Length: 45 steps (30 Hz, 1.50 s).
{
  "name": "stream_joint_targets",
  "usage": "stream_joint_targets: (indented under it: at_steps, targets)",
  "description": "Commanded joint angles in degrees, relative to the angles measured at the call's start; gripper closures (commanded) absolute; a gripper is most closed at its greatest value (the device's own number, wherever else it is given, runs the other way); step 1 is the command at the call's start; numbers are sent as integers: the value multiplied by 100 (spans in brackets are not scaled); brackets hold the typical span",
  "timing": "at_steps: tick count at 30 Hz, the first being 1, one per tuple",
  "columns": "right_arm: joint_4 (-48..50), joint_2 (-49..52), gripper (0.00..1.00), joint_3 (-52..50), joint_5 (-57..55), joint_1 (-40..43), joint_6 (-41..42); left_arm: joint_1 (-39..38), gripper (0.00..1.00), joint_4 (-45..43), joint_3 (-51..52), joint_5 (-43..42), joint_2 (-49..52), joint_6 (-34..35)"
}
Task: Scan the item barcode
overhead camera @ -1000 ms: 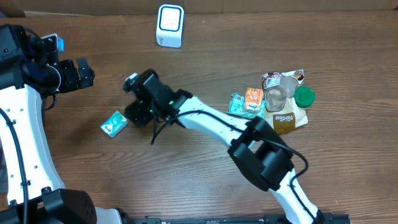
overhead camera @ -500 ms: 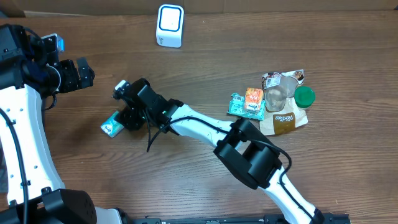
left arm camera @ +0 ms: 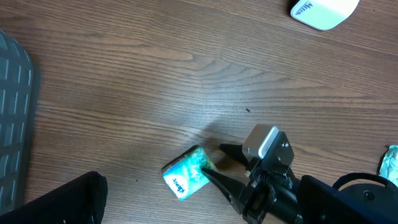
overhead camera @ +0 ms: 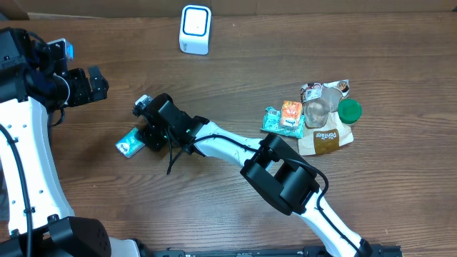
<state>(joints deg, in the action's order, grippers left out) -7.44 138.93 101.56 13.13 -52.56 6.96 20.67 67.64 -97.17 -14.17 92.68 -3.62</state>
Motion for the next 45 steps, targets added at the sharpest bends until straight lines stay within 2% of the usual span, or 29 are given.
stream_joint_targets:
  at_steps: [1,12,14,15,18,19,27,33,40,45]
  targets:
    - [-42,114,55,68,293,-26,319,-7,0,-17,4,-26,-44,-155]
    - [-269,114,56,68,680,-28,376,-7,0,-17,4,-26,-44,-155]
    - [-348,114,64,68,826,-28,378,-7,0,-20,4,-26,-44,-155]
    - [-404,114,76,68,866,-28,376,-7,0,-20,4,-26,-44,-155]
    - [-608,114,85,70,905,-28,372,-7,0,-20,4,-26,-44,-155]
    - [-664,114,96,70,903,-26,365,-7,0,-20,4,-26,-44,-155]
    - [-1687,-409,96,96,876,339,-4,-7,0,-20,4,-26,-44,-155]
    - [-3049,-1276,96,96,302,817,-188,-7,0,-20,4,-26,-44,-153]
    - [-4798,-1552,96,72,299,1360,-1067,-7,0,-20,4,-26,-44,-155]
    - [-5149,-1537,96,-151,299,1405,-2109,-7,0,-17,4,-26,-44,-155]
